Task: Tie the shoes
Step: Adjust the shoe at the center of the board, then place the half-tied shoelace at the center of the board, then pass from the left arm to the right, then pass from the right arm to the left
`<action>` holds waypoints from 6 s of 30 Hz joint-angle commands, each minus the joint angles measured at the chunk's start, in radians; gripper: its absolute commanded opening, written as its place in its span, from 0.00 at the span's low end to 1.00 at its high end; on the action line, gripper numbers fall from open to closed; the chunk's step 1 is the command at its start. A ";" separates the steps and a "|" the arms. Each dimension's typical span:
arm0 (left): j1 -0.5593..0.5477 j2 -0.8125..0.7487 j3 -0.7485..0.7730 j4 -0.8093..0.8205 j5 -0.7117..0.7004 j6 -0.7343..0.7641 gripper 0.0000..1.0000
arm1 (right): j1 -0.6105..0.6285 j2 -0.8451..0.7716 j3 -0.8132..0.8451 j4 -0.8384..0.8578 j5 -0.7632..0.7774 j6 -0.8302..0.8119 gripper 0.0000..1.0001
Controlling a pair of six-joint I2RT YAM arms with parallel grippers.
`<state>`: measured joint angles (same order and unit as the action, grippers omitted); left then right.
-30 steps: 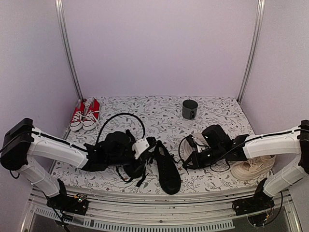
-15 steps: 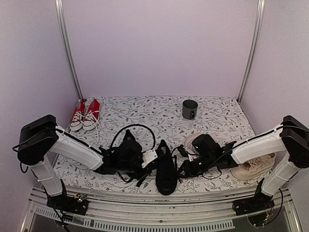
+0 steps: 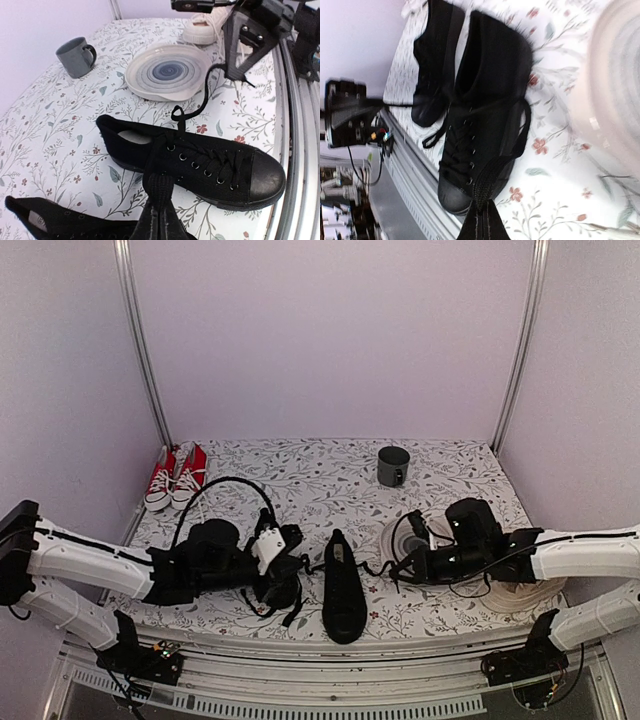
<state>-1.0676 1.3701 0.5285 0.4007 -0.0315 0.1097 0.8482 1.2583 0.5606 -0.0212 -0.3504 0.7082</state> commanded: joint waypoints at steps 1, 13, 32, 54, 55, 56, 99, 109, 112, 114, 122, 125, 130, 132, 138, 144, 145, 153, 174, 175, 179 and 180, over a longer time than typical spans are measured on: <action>-0.008 -0.155 -0.116 0.002 -0.100 -0.104 0.00 | -0.140 -0.174 -0.086 -0.066 0.096 0.045 0.01; 0.123 -0.315 -0.314 -0.038 -0.249 -0.356 0.00 | -0.289 -0.391 -0.399 0.024 0.138 0.314 0.01; 0.282 -0.251 -0.317 0.030 -0.168 -0.347 0.00 | -0.351 -0.395 -0.462 0.073 0.071 0.358 0.01; 0.079 -0.238 -0.042 0.168 0.110 0.013 0.00 | 0.105 0.121 0.301 -0.407 0.140 -0.291 0.56; 0.078 -0.227 -0.039 0.179 0.121 0.019 0.00 | 0.105 0.116 0.317 -0.388 0.159 -0.333 0.56; 0.079 -0.217 -0.036 0.193 0.126 0.021 0.00 | 0.105 0.120 0.329 -0.357 0.163 -0.364 0.56; 0.040 0.213 0.066 0.144 0.145 0.092 0.37 | 0.019 0.345 0.319 0.233 -0.018 -0.385 0.01; -0.015 0.227 0.079 0.309 -0.058 0.020 0.64 | 0.019 0.367 0.326 0.264 -0.008 -0.271 0.01; -0.030 0.292 0.110 0.374 -0.059 0.021 0.58 | 0.019 0.366 0.326 0.264 0.034 -0.230 0.01; -0.040 0.338 0.136 0.399 -0.078 0.015 0.57 | 0.019 0.357 0.316 0.284 0.044 -0.194 0.01; -0.042 0.441 0.179 0.441 -0.199 -0.079 0.54 | 0.019 0.364 0.301 0.324 0.033 -0.144 0.01; -0.042 0.469 0.190 0.461 -0.174 -0.087 0.39 | 0.019 0.368 0.298 0.335 0.023 -0.141 0.01; -0.042 0.487 0.197 0.472 -0.157 -0.094 0.18 | 0.019 0.372 0.299 0.344 0.012 -0.135 0.01; -0.042 0.489 0.193 0.486 -0.151 -0.094 0.14 | 0.019 0.372 0.299 0.346 0.011 -0.133 0.01; -0.045 0.460 0.178 0.475 -0.156 -0.103 0.19 | 0.019 0.355 0.285 0.342 0.029 -0.127 0.01; -0.085 0.356 0.100 0.511 -0.226 -0.053 0.34 | 0.018 0.340 0.271 0.340 0.035 -0.124 0.01; -0.087 0.353 0.094 0.524 -0.243 -0.046 0.43 | 0.019 0.340 0.270 0.340 0.034 -0.124 0.01; -0.054 0.387 0.111 0.518 -0.194 -0.094 0.69 | 0.017 0.352 0.285 0.340 0.021 -0.130 0.01; -0.017 0.511 0.190 0.526 -0.129 -0.079 0.18 | 0.018 0.351 0.285 0.340 0.013 -0.134 0.01; -0.017 0.511 0.187 0.529 -0.128 -0.084 0.12 | 0.017 0.352 0.285 0.340 0.009 -0.134 0.01; -0.012 0.514 0.176 0.552 -0.110 -0.097 0.00 | 0.017 0.351 0.283 0.330 -0.004 -0.134 0.02; -0.011 0.516 0.172 0.559 -0.107 -0.101 0.00 | 0.017 0.348 0.285 0.319 -0.001 -0.135 0.04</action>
<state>-1.0943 1.8668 0.6994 0.9081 -0.1604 0.0250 0.8692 1.6245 0.8413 0.2928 -0.3328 0.5797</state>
